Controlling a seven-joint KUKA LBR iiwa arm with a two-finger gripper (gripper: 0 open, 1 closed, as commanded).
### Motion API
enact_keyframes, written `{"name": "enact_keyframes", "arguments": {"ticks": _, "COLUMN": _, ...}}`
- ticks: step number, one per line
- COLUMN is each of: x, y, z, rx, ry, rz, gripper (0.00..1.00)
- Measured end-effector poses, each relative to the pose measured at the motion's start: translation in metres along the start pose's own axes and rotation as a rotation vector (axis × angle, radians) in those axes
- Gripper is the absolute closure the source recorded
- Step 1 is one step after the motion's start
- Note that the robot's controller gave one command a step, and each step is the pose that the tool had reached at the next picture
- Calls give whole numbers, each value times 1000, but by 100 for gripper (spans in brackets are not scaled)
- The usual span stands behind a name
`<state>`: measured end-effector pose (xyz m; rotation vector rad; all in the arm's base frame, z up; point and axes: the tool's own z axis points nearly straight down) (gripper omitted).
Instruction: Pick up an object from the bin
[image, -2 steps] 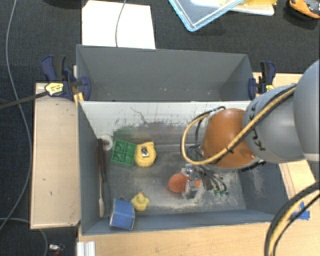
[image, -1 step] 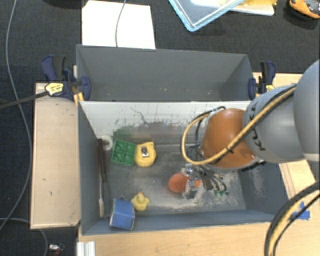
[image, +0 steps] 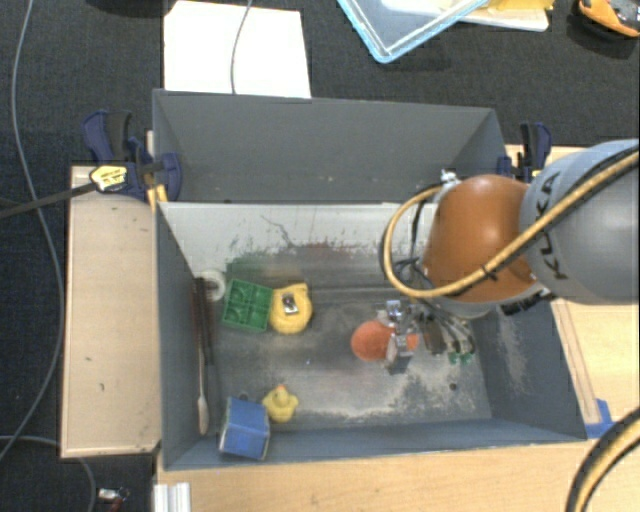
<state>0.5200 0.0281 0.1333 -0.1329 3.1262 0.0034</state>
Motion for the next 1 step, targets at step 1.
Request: {"name": "enact_keyframes", "arguments": {"ticks": 1, "x": 18, "y": 0, "z": -73, "rx": -1, "ry": 6, "rz": 24, "gripper": 100}}
